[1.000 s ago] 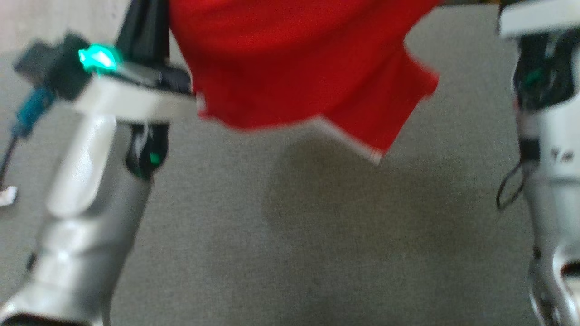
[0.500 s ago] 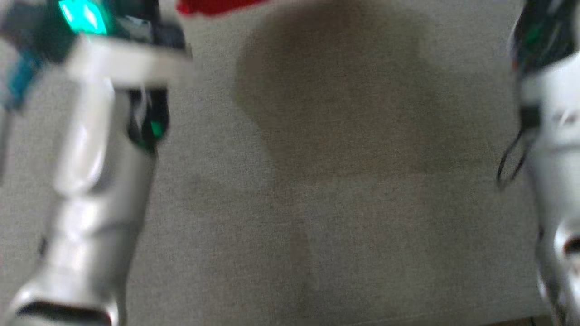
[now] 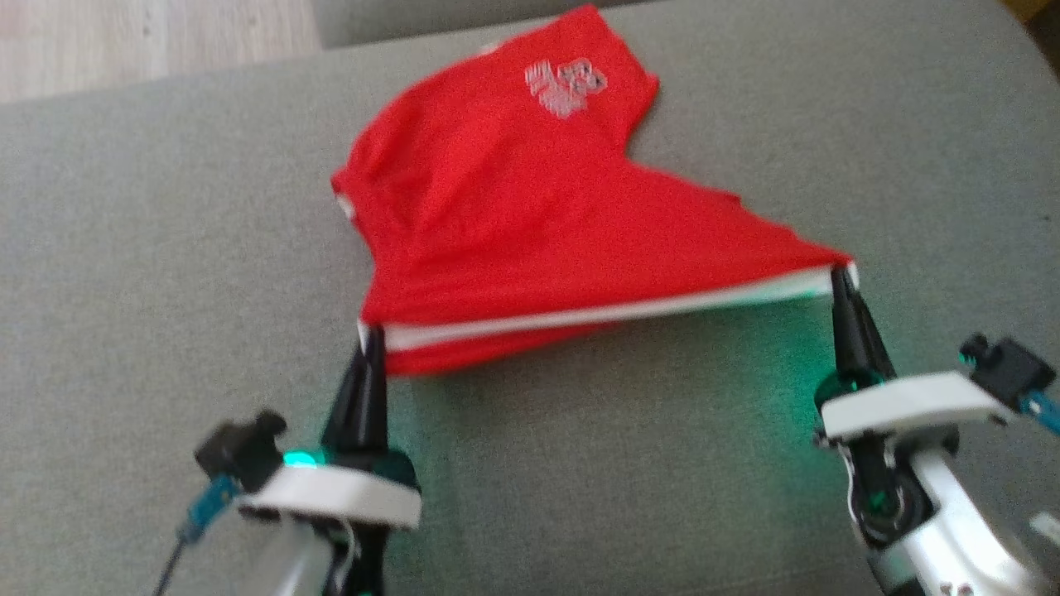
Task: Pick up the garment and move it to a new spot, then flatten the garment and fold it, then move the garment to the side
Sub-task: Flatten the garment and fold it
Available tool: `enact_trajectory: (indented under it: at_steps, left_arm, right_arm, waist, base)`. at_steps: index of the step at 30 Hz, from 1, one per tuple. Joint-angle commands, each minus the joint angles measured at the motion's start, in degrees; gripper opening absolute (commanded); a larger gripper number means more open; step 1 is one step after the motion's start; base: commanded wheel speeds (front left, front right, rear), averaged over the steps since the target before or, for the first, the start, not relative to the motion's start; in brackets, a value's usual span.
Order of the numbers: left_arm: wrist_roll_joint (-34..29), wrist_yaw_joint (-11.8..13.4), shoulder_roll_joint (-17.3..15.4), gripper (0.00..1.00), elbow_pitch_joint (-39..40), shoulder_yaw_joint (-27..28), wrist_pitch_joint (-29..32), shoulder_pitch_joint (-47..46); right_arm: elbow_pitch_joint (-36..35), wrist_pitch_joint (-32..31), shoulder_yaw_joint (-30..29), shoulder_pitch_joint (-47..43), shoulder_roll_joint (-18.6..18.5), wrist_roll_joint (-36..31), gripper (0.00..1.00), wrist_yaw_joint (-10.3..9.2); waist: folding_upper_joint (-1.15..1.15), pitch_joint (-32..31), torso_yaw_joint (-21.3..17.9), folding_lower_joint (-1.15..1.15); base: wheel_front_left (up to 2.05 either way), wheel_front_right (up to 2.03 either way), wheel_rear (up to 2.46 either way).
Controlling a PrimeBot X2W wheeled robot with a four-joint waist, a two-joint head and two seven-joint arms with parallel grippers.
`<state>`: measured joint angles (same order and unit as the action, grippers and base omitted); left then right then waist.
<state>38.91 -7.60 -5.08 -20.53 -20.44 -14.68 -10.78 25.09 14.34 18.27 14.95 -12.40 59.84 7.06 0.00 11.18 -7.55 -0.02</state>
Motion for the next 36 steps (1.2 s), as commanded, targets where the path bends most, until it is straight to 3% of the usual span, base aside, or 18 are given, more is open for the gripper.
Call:
enact_trajectory:
  at_steps: [1, 10, 16, 23, 36]
  left_arm:
    - [0.6, 0.1, -0.2, 0.00, 2.1, 2.9, -0.3, 0.9]
    - [0.9, 0.1, 0.6, 0.00, 4.0, -1.4, -0.3, 9.2]
    - [0.9, 0.1, 0.2, 0.00, 6.1, -3.5, -0.3, 8.1]
    - [1.6, 0.1, 0.5, 0.00, 6.5, -6.0, -0.3, -0.9]
    - [6.0, 0.1, 2.1, 0.00, 0.5, -7.5, -0.3, -20.1]
  right_arm:
    - [-2.1, 0.6, 0.0, -0.6, -1.9, 0.8, 0.00, 0.43]
    - [-7.0, 0.7, -1.3, -9.2, -3.9, 2.2, 0.00, 0.43]
    - [-10.9, 0.2, -3.1, -8.8, -4.9, 2.4, 0.00, 0.43]
    - [-8.9, -4.0, -0.9, 3.0, -4.0, -0.7, 0.00, 0.43]
    - [6.8, -9.2, 2.2, 29.3, -2.6, -5.6, 0.00, 0.43]
  waist:
    - [0.00, -2.0, 0.1, 0.02]
    - [0.00, -5.9, 2.0, 0.02]
    - [0.00, -4.9, 3.7, 0.02]
    - [0.00, 0.5, 6.3, 0.02]
    - [0.00, 11.3, 12.0, 0.02]
  base:
    - [0.00, 0.00, 0.00]
    - [0.00, 0.00, 0.00]
    - [0.00, 0.00, 0.00]
    - [0.00, 0.00, 0.00]
    - [0.00, 0.00, 0.00]
